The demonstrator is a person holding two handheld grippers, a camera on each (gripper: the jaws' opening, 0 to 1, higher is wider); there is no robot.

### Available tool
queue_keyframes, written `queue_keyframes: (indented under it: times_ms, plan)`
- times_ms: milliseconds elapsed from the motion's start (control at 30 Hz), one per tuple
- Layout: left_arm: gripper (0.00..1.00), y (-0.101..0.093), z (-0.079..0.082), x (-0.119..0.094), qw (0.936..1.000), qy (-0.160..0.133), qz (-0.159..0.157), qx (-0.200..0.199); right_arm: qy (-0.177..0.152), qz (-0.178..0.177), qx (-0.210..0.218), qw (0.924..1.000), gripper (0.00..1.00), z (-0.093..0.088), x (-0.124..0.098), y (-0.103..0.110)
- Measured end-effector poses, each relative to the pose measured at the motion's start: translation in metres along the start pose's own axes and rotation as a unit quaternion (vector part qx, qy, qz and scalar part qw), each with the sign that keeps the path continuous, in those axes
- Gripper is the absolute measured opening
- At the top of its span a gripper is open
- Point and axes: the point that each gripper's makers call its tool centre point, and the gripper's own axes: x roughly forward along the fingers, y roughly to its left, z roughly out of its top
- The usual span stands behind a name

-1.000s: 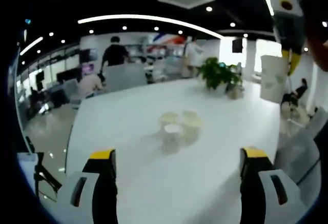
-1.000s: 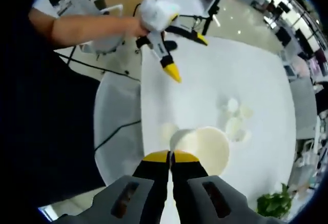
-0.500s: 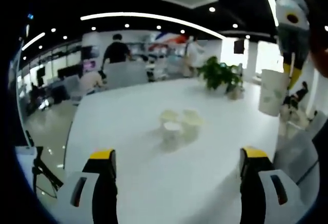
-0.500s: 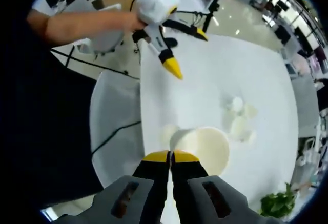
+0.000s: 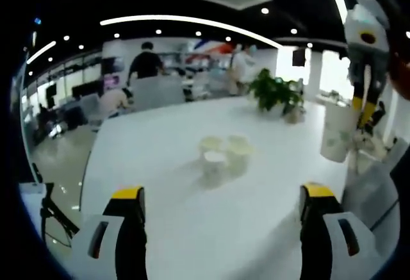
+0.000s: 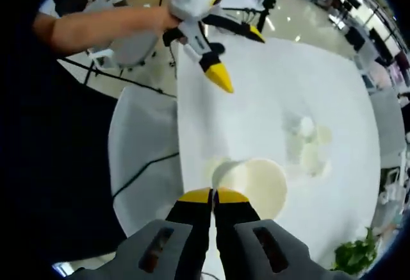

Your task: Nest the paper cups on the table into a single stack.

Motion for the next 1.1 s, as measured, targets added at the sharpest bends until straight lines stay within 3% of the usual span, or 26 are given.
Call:
queue_keyframes:
  times_ms: [667, 1100]
  plan:
    - [0.99, -0.006, -0.005, -0.002, 0.9989, -0.002, -0.011, 0.045, 0.006, 0.005, 0.003, 1.0000, 0.00, -0.007, 0.026, 0.005]
    - [0.99, -0.005, -0.010, 0.002, 0.9992, -0.001, -0.010, 0.038, 0.005, 0.006, 0.015, 0.9998, 0.00, -0.012, 0.047, 0.004]
